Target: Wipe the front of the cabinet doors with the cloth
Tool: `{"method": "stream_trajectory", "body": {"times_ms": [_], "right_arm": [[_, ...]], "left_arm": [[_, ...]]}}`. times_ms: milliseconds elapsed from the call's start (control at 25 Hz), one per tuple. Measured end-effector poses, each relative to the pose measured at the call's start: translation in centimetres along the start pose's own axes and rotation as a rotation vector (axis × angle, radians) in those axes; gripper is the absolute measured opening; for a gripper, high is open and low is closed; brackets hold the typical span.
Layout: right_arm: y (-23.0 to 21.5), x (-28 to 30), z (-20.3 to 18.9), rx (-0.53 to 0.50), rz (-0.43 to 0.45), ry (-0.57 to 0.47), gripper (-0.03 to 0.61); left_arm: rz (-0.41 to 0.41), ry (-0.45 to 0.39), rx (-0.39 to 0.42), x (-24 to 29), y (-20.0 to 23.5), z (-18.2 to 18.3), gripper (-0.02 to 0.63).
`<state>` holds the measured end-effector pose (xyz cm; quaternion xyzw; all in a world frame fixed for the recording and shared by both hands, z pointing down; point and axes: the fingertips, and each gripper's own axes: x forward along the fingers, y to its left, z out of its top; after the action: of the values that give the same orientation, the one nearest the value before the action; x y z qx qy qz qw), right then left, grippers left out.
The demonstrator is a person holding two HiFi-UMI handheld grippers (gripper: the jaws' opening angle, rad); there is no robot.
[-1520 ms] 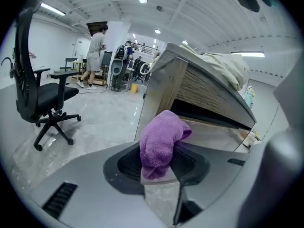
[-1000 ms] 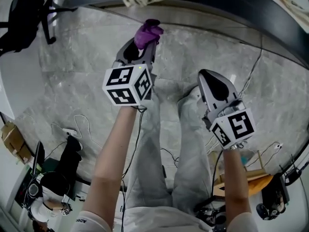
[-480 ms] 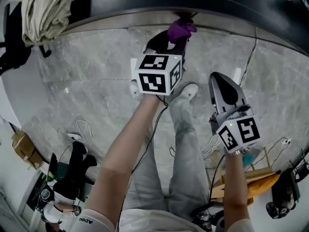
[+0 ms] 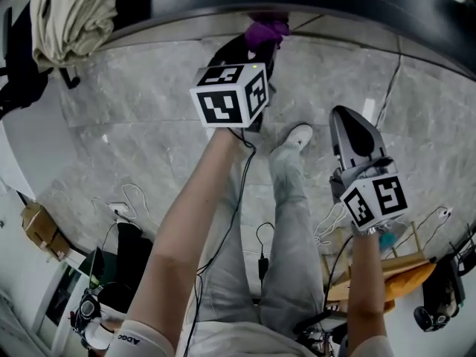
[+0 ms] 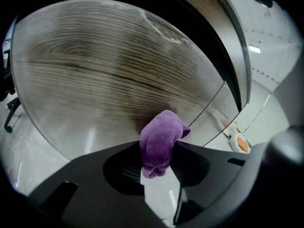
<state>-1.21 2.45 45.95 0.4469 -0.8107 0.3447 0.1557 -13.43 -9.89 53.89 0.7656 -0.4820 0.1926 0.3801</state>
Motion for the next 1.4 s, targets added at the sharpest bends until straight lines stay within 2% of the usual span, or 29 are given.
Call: {"method": "stream_trajectory", "body": {"times_ms": [360, 560, 760, 960, 1120, 1240, 1320, 1400], "right_arm": [[7.6, 5.3, 0.8, -0.004, 0.001, -0.022, 0.029], [12.0, 7.8, 0.9, -0.008, 0.018, -0.01, 0.029], [14.6, 9.1, 1.4, -0.036, 0.043, 0.005, 0.029], [16.5, 11.6, 2.0, -0.039, 0.063, -0.013, 0.029], [16.2, 10.9, 1.8, -0.031, 0.099, -0.017, 0.029], [14.7, 9.1, 0.9, -0.032, 0.114, -0.005, 0.029], [13.3, 7.7, -0.1, -0.036, 0.118, 0.017, 0.029], [11.4, 6.1, -1.4, -0.04, 0.119, 0.044, 0.028]], "left_arm": [[0.022, 0.05, 0.067, -4.8, 10.2, 0.7, 0.144], [0.029, 0.064, 0.057, -7.3, 14.9, 1.2, 0.144], [0.08, 0.064, 0.03, -9.9, 19.0, 1.4, 0.144], [0.138, 0.072, 0.048, -11.6, 24.3, 1.5, 0.144], [0.225, 0.053, 0.034, -12.5, 25.6, 1.4, 0.144], [0.297, 0.017, -0.007, -13.3, 26.0, 1.1, 0.143], [0.323, 0.008, -0.035, -13.6, 25.6, 0.2, 0.143], [0.33, 0.026, -0.025, -13.1, 23.9, -1.3, 0.143]]}}
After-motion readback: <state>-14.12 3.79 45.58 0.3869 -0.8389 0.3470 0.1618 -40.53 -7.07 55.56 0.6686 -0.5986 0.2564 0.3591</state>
